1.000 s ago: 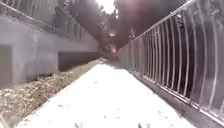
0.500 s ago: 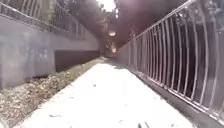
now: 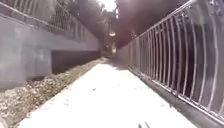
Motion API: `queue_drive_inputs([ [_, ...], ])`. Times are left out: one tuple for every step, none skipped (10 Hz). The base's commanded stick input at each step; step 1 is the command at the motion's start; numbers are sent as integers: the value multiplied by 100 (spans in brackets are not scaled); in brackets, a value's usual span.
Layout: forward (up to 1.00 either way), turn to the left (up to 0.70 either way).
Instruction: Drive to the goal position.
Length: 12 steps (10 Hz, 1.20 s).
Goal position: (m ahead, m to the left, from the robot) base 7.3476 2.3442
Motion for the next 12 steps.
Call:
queue_drive_inputs([
  [50, 0],
  [50, 0],
  [50, 0],
  [50, 0],
  [50, 0],
  [50, 0],
  [50, 0],
  [50, 0],
  [50, 0],
  [50, 0],
  [50, 0],
  [50, 0],
])
